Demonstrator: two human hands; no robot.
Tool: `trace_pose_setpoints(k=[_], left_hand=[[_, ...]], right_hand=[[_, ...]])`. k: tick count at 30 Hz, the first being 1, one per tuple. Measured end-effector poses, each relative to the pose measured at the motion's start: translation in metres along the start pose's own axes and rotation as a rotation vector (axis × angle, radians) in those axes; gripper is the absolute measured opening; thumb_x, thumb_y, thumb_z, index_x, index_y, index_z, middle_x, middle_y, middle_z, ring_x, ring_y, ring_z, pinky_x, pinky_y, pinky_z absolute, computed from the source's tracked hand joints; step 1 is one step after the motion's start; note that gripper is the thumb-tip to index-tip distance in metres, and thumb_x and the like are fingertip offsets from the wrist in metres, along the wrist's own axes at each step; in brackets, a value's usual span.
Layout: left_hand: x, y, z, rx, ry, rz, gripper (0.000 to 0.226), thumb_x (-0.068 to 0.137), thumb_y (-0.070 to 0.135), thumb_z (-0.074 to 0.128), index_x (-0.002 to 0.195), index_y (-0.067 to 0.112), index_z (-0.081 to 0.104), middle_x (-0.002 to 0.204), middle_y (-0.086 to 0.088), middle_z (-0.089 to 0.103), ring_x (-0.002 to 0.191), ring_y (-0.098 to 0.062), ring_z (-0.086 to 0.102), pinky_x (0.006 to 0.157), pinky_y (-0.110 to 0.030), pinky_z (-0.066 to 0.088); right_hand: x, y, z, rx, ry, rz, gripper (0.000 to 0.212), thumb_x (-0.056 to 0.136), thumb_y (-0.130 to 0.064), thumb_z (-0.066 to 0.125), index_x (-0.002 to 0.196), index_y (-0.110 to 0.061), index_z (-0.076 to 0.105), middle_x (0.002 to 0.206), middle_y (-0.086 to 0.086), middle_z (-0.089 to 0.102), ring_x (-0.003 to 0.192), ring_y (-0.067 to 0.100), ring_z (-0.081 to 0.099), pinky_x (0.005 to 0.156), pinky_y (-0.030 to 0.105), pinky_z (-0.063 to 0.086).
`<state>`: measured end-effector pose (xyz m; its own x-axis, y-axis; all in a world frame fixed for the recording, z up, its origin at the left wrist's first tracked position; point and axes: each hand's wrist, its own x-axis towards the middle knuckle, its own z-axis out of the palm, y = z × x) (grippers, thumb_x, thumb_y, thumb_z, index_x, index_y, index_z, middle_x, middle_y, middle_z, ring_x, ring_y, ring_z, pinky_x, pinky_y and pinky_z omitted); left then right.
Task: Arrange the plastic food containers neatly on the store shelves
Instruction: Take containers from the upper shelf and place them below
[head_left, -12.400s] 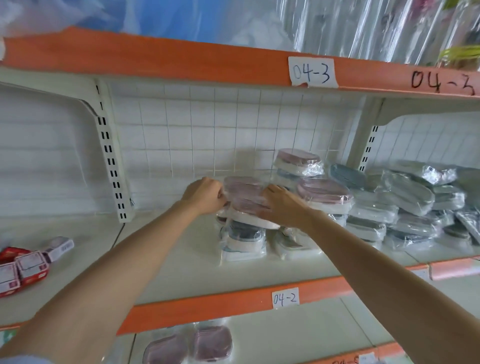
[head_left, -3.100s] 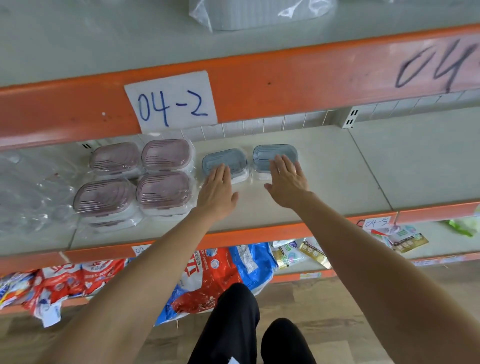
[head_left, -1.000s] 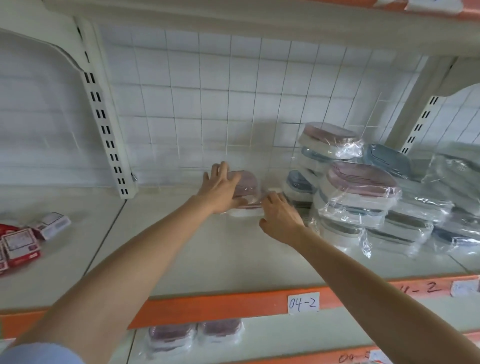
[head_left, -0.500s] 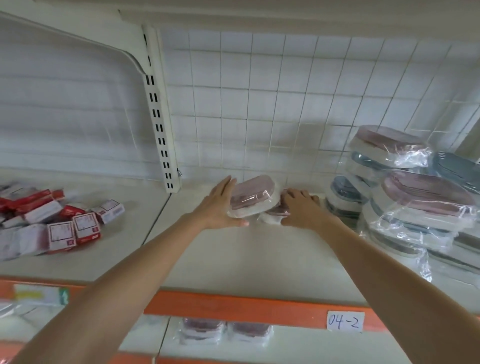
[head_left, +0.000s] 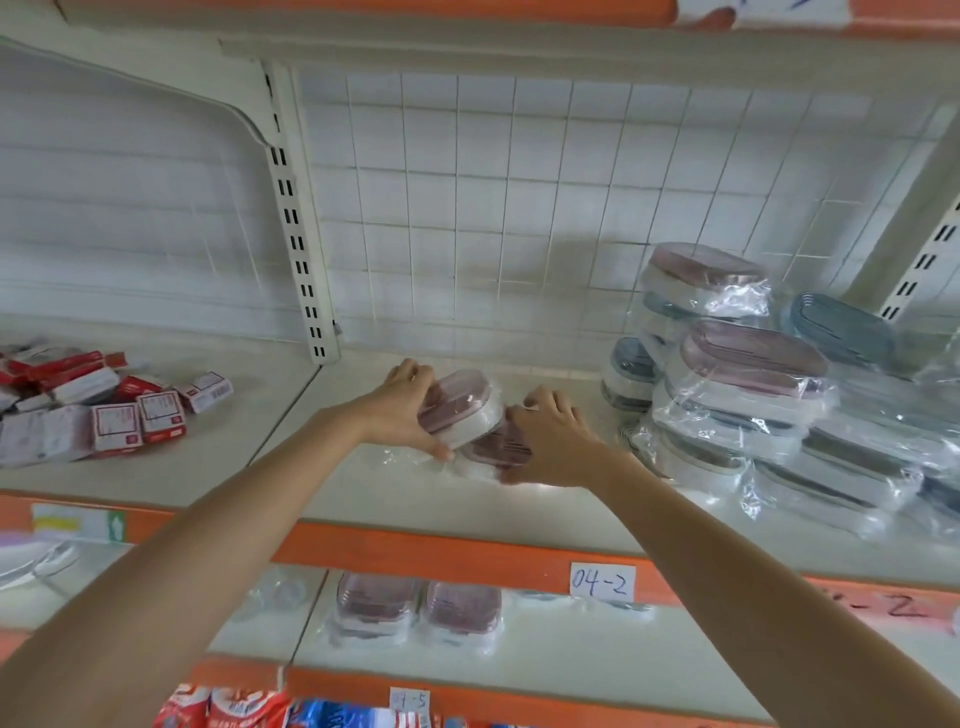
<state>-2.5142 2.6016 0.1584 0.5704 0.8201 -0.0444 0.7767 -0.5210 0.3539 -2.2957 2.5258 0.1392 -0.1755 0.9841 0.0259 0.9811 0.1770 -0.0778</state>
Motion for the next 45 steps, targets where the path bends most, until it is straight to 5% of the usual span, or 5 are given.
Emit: trace_pose_setpoints(k=[7, 17, 27, 31, 45], left_hand=[[-0.053, 0.024, 0.015, -0.137, 0.038, -0.125, 0.085, 0.059, 0.054, 0.083, 0.114, 0.016, 0.032, 0.116, -0.001, 0.046, 0.105, -0.017, 0.049, 0.087, -0.032, 0.044], [-0.130, 0.085, 0.030, 0.111, 0.396, -0.144, 0.115, 0.058, 0.059, 0.080, 0.146, 0.015, 0.022, 0.134, -0.005, 0.034, 0.124, -0.025, 0.030, 0.103, -0.041, 0.034], [-0.180, 0.154, 0.121, 0.092, 0.300, -0.091, 0.114, 0.057, 0.062, 0.080, 0.146, 0.015, 0.026, 0.133, -0.005, 0.035, 0.124, -0.023, 0.031, 0.107, -0.037, 0.031], [-0.189, 0.163, 0.161, 0.282, 0.108, -0.083, 0.113, 0.059, 0.065, 0.076, 0.146, 0.020, 0.019, 0.140, -0.004, 0.028, 0.131, -0.023, 0.025, 0.112, -0.041, 0.025], [-0.168, 0.189, 0.273, 0.420, -0.252, -0.129, 0.105, 0.059, 0.072, 0.069, 0.138, 0.015, 0.031, 0.126, -0.008, 0.033, 0.119, -0.026, 0.033, 0.095, -0.041, 0.037]], right_hand=[[-0.047, -0.014, 0.012, 0.035, 0.034, -0.049, 0.088, 0.070, -0.063, 0.066, 0.131, -0.010, 0.032, 0.126, 0.011, 0.038, 0.119, 0.030, 0.036, 0.102, 0.042, 0.035], [-0.120, -0.002, 0.000, 0.034, 0.448, -0.045, 0.101, 0.068, -0.056, 0.068, 0.145, -0.010, 0.021, 0.129, 0.006, 0.037, 0.119, 0.025, 0.033, 0.103, 0.035, 0.027], [-0.246, 0.039, 0.044, -0.033, 0.376, -0.052, 0.090, 0.056, -0.040, 0.077, 0.133, -0.006, 0.045, 0.120, 0.011, 0.050, 0.110, 0.032, 0.047, 0.095, 0.041, 0.040], [-0.286, 0.066, 0.072, -0.039, 0.244, -0.047, 0.087, 0.059, -0.036, 0.076, 0.135, -0.010, 0.043, 0.128, 0.008, 0.048, 0.119, 0.030, 0.043, 0.103, 0.038, 0.033], [-0.374, 0.131, 0.173, 0.183, -0.057, 0.305, 0.080, 0.070, -0.056, 0.068, 0.133, -0.015, 0.040, 0.124, 0.006, 0.043, 0.115, 0.028, 0.042, 0.097, 0.036, 0.034]])
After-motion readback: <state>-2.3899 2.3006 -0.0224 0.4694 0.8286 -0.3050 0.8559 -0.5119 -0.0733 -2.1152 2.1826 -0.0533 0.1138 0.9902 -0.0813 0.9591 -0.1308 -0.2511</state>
